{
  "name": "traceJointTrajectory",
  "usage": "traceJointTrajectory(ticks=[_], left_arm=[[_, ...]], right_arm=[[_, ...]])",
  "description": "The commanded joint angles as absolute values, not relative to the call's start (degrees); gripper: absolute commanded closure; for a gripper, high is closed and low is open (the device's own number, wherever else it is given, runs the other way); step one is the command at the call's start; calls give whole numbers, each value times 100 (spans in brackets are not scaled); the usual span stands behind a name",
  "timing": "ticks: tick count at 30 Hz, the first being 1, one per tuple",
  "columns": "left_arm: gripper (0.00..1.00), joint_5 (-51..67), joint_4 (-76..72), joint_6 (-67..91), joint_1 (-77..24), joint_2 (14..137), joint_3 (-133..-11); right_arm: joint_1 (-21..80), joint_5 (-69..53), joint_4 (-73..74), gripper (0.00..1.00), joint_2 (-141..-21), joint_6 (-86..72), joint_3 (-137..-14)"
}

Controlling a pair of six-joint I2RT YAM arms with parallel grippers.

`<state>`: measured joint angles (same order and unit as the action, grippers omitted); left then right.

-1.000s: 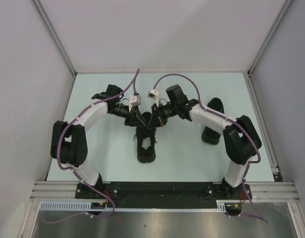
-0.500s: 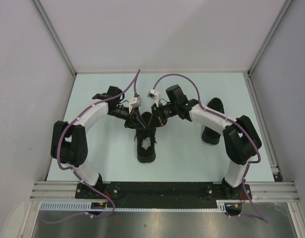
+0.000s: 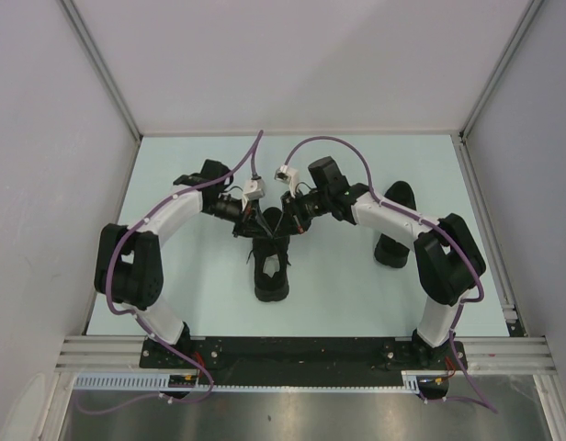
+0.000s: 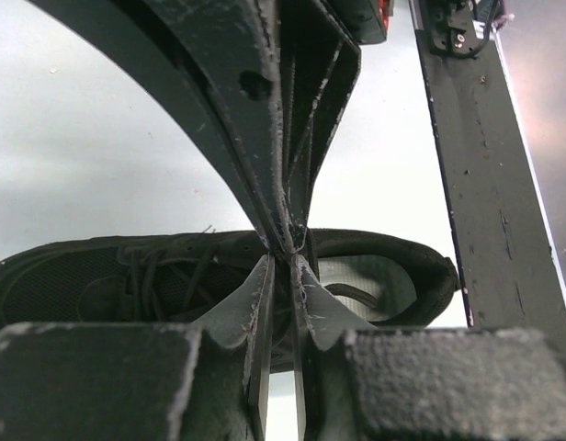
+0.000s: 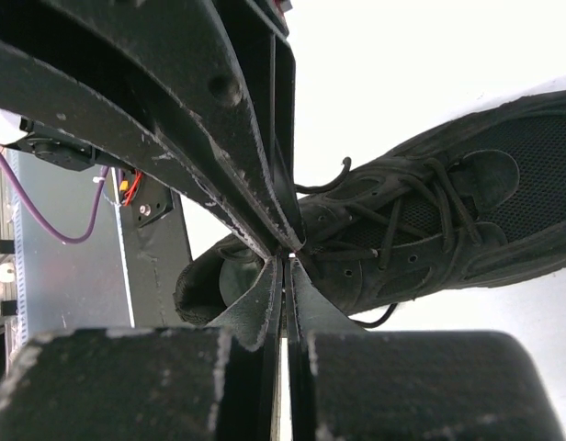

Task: Tie the shoes

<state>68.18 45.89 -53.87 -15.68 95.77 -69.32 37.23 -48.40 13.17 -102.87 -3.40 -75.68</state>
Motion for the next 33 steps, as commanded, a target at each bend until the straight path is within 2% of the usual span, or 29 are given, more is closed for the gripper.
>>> traceJointTrajectory(ticks=[1,15,22,30,32,33], left_arm=[[85,6952,4930,-5888,-1652,9492,-6926],[87,6803,5344,-6302,-1626,9624,-6961],[99,6900,5168,-6126,-1626,9598,-7040],[100,6961,5150,-6108,-1591,9545,-7163],[100,6978,5150,-6135,-1591,9545,-7215],[100,6979,5168,-6143,-1582,9545,-7225]], right_arm=[[3665,-4878,1116,100,-10257,-431,-7743],[3577,-4895,1081,100,-10213,-483,-7655],[3673,-4957,1072,100,-10213,-483,-7594],[3718,-4922,1309,100,-10187,-273,-7462],[3718,-4913,1397,98,-10178,-194,-7427],[3718,-4904,1484,89,-10160,-115,-7409]])
